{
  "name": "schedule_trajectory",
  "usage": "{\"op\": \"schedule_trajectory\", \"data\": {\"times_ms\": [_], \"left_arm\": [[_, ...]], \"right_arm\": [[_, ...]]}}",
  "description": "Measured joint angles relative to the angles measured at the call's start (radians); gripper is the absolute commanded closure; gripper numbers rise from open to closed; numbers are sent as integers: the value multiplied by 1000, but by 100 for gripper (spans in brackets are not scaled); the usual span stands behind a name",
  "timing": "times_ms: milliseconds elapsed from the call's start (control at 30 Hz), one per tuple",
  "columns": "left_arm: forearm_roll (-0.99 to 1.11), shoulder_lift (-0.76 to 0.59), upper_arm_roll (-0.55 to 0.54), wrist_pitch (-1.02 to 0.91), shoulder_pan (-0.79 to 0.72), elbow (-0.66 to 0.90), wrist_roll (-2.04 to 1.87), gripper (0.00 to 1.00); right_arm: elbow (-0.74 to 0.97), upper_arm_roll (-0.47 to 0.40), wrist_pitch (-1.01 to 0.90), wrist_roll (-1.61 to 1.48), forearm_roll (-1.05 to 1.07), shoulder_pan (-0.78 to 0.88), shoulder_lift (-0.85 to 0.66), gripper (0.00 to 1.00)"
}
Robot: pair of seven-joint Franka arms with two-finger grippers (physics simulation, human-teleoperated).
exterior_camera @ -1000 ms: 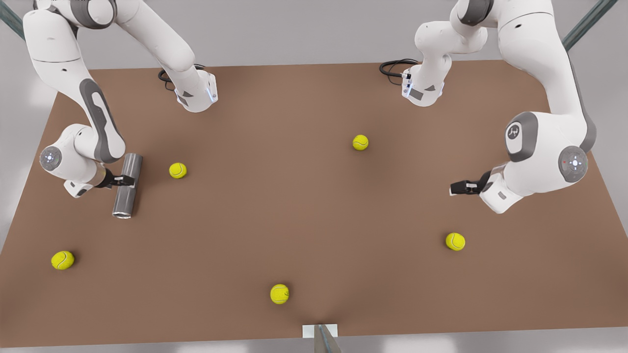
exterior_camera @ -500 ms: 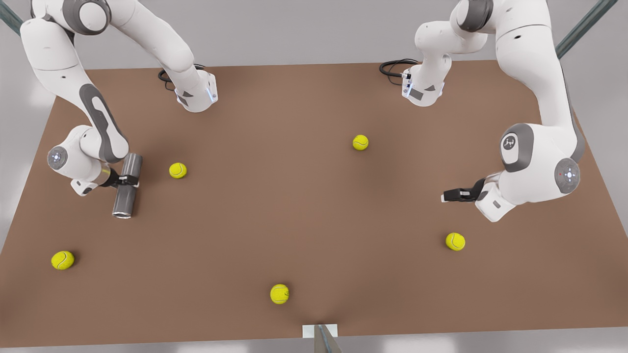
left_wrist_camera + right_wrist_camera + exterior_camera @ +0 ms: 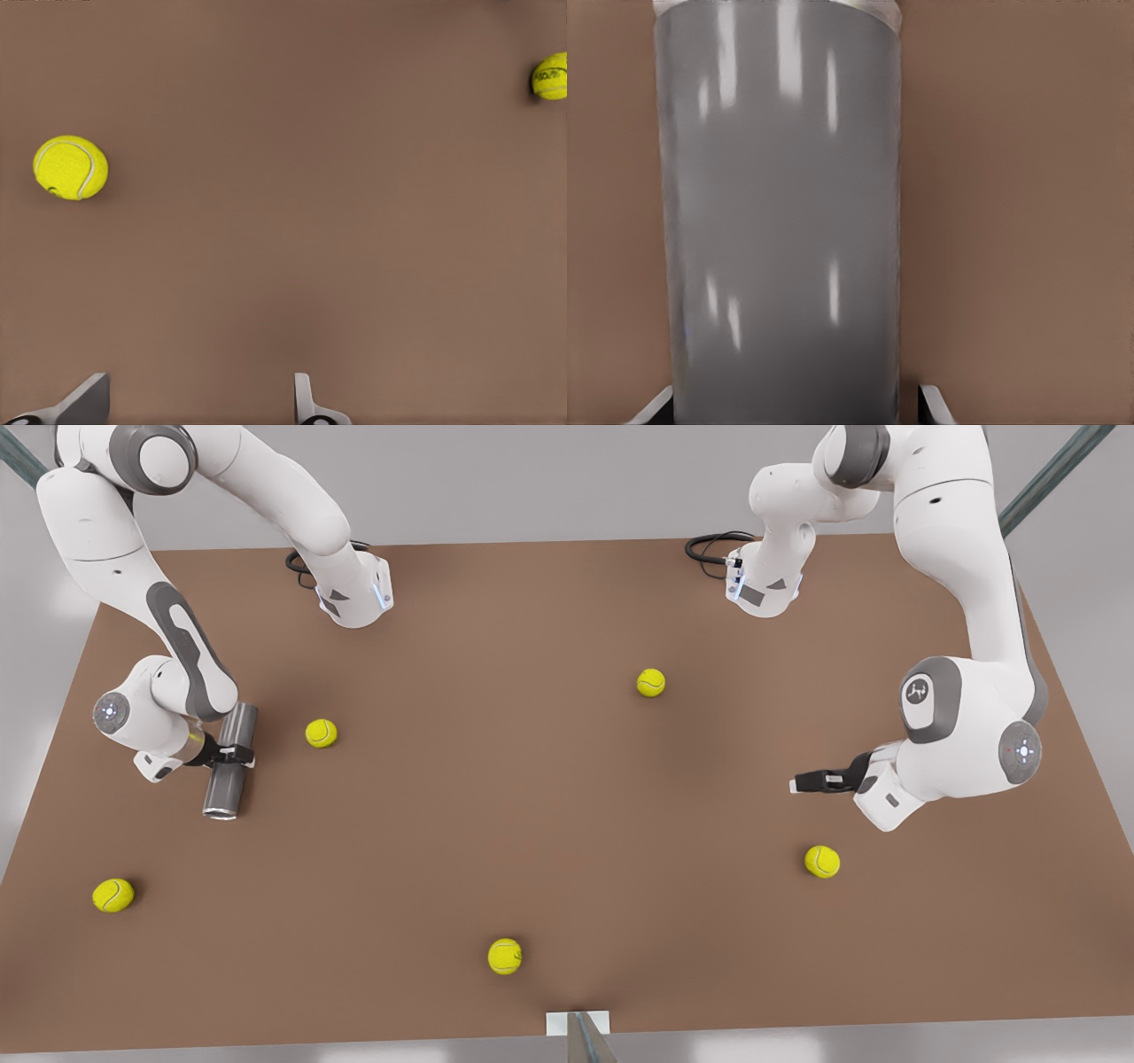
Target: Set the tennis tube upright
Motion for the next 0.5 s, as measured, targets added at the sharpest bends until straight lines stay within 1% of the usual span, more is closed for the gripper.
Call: {"op": "schedule_trajectory", "data": {"times_ms": [67,100,500], "left_arm": [[0,0,0,0,0,0,0,1],[0,0,0,0,0,0,0,1],[2,0,0,0,0,0,0,1]], "right_arm": [[0,0,2,-1,-5,0,-2,27],[0,0,2,-1,-5,0,-2,28],[-2,0,0,-5,-2,-2,-9,28]]}}
